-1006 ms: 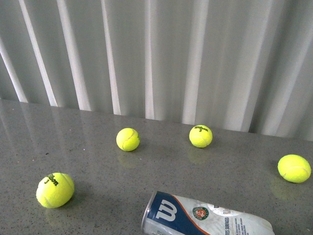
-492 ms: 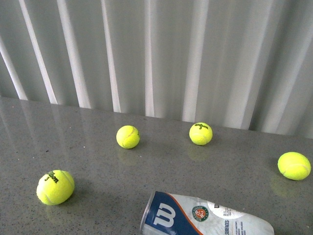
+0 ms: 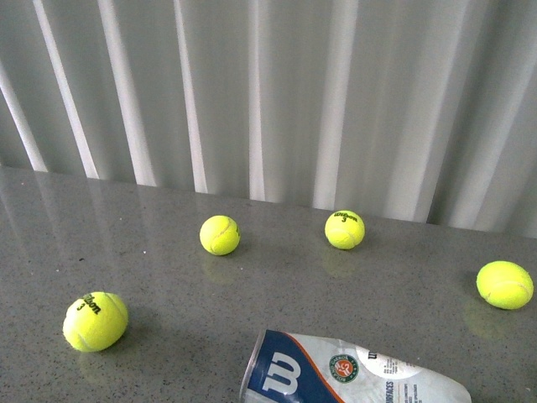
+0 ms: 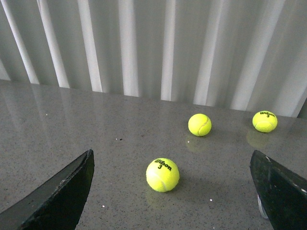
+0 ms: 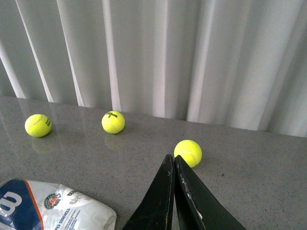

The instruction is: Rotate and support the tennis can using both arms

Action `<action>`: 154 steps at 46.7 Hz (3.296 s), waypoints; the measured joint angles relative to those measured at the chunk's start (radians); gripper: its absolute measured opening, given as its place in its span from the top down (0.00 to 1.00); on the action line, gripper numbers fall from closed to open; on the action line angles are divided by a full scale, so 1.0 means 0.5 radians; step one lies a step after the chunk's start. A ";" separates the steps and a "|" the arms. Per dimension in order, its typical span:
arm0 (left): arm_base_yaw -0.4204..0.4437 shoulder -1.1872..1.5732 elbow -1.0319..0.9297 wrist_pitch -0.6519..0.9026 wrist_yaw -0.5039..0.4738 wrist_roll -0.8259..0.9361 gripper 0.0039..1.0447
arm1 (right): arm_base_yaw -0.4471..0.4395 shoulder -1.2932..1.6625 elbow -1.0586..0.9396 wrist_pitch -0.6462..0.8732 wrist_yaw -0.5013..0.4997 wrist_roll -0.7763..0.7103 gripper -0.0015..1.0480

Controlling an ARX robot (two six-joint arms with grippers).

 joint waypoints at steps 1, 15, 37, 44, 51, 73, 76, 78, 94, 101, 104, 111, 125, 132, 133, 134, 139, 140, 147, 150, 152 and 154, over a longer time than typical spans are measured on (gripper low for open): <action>0.000 -0.001 0.000 0.000 0.000 -0.001 0.06 | 0.000 0.000 0.000 0.000 0.000 0.000 0.97; 0.000 -0.001 0.000 0.000 0.000 -0.001 0.06 | 0.000 0.000 0.000 0.000 0.000 0.000 0.57; -0.074 1.326 0.759 0.378 0.343 -0.076 0.06 | 0.000 -0.002 0.000 0.000 0.001 0.002 0.07; -0.226 2.158 1.193 0.385 0.487 -0.056 0.06 | 0.000 -0.002 0.000 0.000 -0.002 0.002 0.07; -0.346 2.819 1.579 0.108 0.702 -0.105 0.06 | 0.000 -0.002 0.000 0.000 -0.002 0.002 0.07; -0.591 3.718 1.801 0.192 1.063 -0.296 0.06 | 0.000 -0.002 0.000 0.000 -0.002 0.002 0.07; -0.597 3.800 1.801 0.298 1.066 -0.346 0.06 | 0.000 -0.002 0.000 0.000 -0.002 0.002 0.07; -0.604 3.829 1.802 0.352 1.073 -0.384 0.06 | 0.000 -0.002 0.000 0.000 -0.002 0.002 0.07; -0.711 4.019 1.817 0.605 1.111 -0.616 0.06 | 0.000 -0.002 0.000 0.000 -0.002 0.002 0.07; -0.766 4.081 1.801 0.746 1.110 -0.707 0.06 | 0.000 -0.002 0.000 0.000 -0.002 0.002 0.07; -0.794 4.112 1.792 0.791 1.109 -0.750 0.06 | 0.000 -0.002 0.000 0.000 -0.002 0.002 0.07; -0.835 4.128 1.772 0.816 1.120 -0.794 0.21 | 0.000 -0.002 0.000 0.000 -0.002 0.002 0.07; -0.838 4.127 1.772 0.738 1.086 -0.776 0.76 | 0.000 -0.002 0.000 0.000 -0.002 0.002 0.07; -0.829 4.087 1.778 0.680 1.140 -0.754 0.95 | 0.000 -0.002 0.000 0.000 -0.002 0.002 0.07; -0.829 4.067 1.779 0.665 1.147 -0.748 0.95 | 0.000 -0.002 0.000 0.000 -0.002 0.002 0.07; -0.828 4.045 1.781 0.645 1.155 -0.741 0.95 | 0.000 -0.002 0.000 0.000 -0.002 0.002 0.07; -0.805 3.923 1.823 0.452 1.145 -0.636 0.95 | 0.000 -0.002 0.000 0.000 -0.002 0.002 0.07; -0.797 3.886 1.841 0.389 1.148 -0.603 0.96 | 0.000 -0.002 0.000 0.000 -0.002 0.002 0.07; -0.758 3.587 2.065 -0.136 1.131 -0.249 0.97 | 0.000 -0.002 0.000 0.000 -0.002 0.002 0.07; -0.758 3.464 2.229 -0.416 1.101 -0.018 0.97 | 0.000 -0.002 0.000 0.000 -0.001 0.002 0.07; -0.777 3.406 2.349 -0.578 1.053 0.128 0.97 | 0.000 -0.002 0.000 0.000 -0.002 0.002 0.07; -0.806 3.374 2.482 -0.735 0.990 0.286 0.97 | 0.000 -0.002 0.000 0.000 -0.002 0.002 0.07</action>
